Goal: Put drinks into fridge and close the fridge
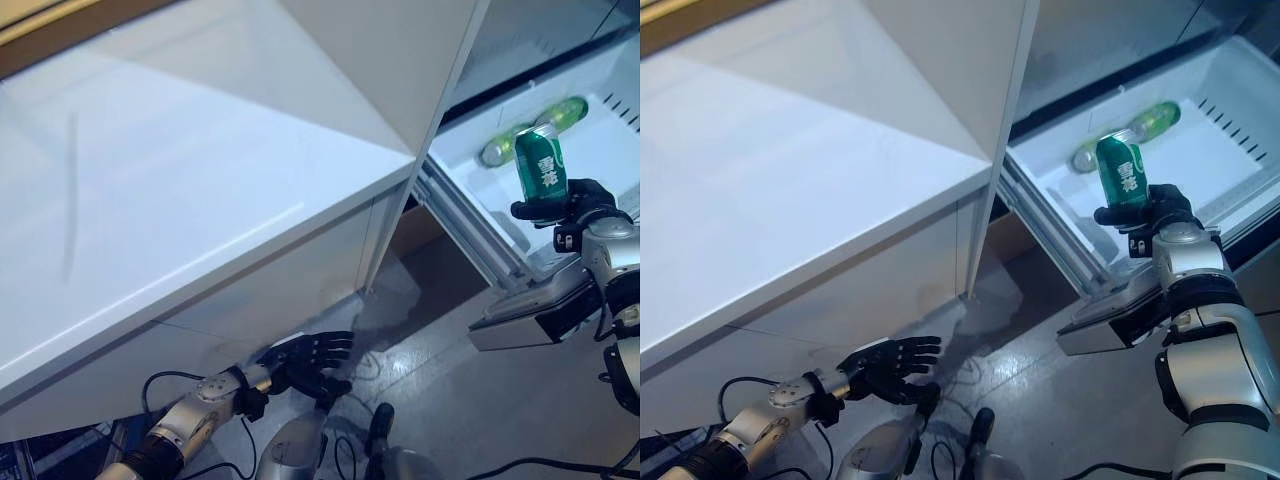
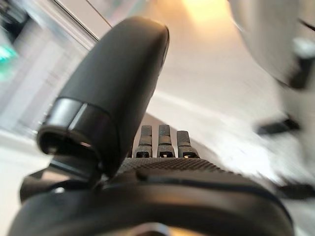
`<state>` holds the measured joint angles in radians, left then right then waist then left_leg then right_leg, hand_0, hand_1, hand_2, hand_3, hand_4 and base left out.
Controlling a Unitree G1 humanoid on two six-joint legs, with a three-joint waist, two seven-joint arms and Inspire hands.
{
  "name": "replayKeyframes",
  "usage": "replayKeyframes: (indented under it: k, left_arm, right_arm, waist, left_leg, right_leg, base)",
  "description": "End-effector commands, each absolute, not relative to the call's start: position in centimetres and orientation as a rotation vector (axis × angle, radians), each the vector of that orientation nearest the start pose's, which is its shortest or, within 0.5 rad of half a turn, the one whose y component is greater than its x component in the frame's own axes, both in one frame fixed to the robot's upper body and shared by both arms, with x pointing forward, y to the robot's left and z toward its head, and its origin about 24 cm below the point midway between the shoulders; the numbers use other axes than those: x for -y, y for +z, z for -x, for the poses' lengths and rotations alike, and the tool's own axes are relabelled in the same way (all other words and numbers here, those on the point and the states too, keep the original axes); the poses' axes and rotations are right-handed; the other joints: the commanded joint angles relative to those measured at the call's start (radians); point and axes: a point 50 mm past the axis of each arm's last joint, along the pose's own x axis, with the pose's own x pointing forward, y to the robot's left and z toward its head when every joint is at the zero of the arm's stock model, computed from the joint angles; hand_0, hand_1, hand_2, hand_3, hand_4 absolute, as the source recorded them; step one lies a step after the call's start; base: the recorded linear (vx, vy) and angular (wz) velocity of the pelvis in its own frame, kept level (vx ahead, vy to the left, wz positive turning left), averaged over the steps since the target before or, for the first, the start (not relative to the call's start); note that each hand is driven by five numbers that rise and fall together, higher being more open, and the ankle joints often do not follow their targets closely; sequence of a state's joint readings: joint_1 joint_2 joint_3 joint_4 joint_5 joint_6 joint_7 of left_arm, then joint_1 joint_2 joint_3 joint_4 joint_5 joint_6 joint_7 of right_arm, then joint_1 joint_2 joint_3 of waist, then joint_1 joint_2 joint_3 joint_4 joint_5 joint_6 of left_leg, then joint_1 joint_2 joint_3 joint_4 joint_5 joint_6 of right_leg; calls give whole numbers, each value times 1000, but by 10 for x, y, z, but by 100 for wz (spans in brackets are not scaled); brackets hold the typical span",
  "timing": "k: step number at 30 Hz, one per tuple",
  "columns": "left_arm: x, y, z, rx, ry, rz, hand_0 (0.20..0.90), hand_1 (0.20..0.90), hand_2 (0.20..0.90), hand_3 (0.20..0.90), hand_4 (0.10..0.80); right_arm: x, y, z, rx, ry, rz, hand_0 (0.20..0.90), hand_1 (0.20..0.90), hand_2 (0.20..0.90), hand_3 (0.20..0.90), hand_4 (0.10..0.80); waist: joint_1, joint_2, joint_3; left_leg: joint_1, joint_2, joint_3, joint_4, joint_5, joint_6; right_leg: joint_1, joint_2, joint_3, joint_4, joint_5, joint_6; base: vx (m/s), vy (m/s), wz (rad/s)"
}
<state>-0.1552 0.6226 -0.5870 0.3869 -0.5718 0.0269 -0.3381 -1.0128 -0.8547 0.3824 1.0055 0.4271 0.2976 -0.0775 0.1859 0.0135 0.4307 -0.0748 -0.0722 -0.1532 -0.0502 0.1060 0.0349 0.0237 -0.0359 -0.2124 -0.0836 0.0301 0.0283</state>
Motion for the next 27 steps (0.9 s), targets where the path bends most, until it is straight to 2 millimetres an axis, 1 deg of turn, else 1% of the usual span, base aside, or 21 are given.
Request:
replayKeyframes:
  k: [1,2,3,8,15,16,23,24,25,27]
  left_arm:
    - [-184,-31,-235,-442,-590,-153,900,900,900,900,800]
    - [-195,-39,-235,-467,-516,-167,900,900,900,900,800]
    - [-201,-43,-234,-483,-480,-176,900,900,900,900,800]
    - [-230,-56,-230,-537,-309,-154,900,900,900,900,800]
    - [-249,-63,-222,-587,-194,-114,900,900,900,900,800]
    - [-253,-65,-220,-603,-182,-121,900,900,900,900,800]
    - [-257,-67,-218,-617,-165,-108,900,900,900,900,800]
    - [-257,-66,-218,-616,-170,-111,900,900,900,900,800]
    - [-257,-66,-219,-614,-173,-113,900,900,900,900,800]
    - [-257,-65,-219,-612,-178,-114,900,900,900,900,800]
  right_arm:
    - [349,306,-360,117,-512,572,300,300,300,200,100]
    - [346,306,-362,99,-502,602,300,300,300,200,100]
    - [345,305,-363,78,-494,616,300,300,300,200,100]
    - [351,301,-363,-58,-463,708,300,300,300,200,100]
    - [363,300,-357,-226,-442,822,300,300,300,200,100]
    - [365,298,-356,-271,-430,844,309,309,309,211,111]
    - [364,295,-357,-382,-381,880,300,300,300,200,100]
    - [365,292,-356,-402,-368,877,481,481,481,411,311]
    - [365,290,-356,-417,-363,875,900,900,900,900,800]
    - [365,288,-357,-430,-354,874,900,900,900,900,800]
  waist:
    - [3,-17,-63]
    - [1,-16,-46]
    - [1,-15,-37]
    - [8,-12,-2]
    - [22,-3,24]
    - [24,-2,28]
    - [33,0,41]
    - [34,0,41]
    - [36,-1,41]
    - [38,-1,41]
  left_leg:
    - [-49,5,53,102,-96,-7]
    - [-65,5,58,109,-94,-8]
    - [-75,5,59,111,-92,-8]
    - [-112,3,70,121,-82,-12]
    - [-149,-3,77,146,-73,-14]
    - [-153,-3,79,148,-71,-15]
    - [-158,-2,84,150,-68,-18]
    - [-160,-1,83,151,-67,-18]
    - [-161,-1,84,151,-66,-18]
    - [-161,0,85,149,-65,-18]
  right_leg:
    - [-94,23,34,126,-17,2]
    - [-111,22,33,133,-15,1]
    - [-122,23,31,137,-14,0]
    - [-164,18,18,155,-9,-3]
    - [-198,8,-2,183,-10,-9]
    - [-203,7,-4,187,-10,-9]
    - [-214,4,-9,199,-14,-9]
    - [-217,3,-11,203,-15,-9]
    - [-219,3,-11,204,-14,-9]
    - [-219,3,-12,204,-14,-9]
  base:
    - [-94,9,-3]
    - [-95,8,-2]
    - [-110,12,-5]
    - [-78,13,-2]
    - [-47,11,-1]
    - [-34,11,1]
    - [0,0,0]
    - [0,0,0]
    - [0,0,0]
    - [0,0,0]
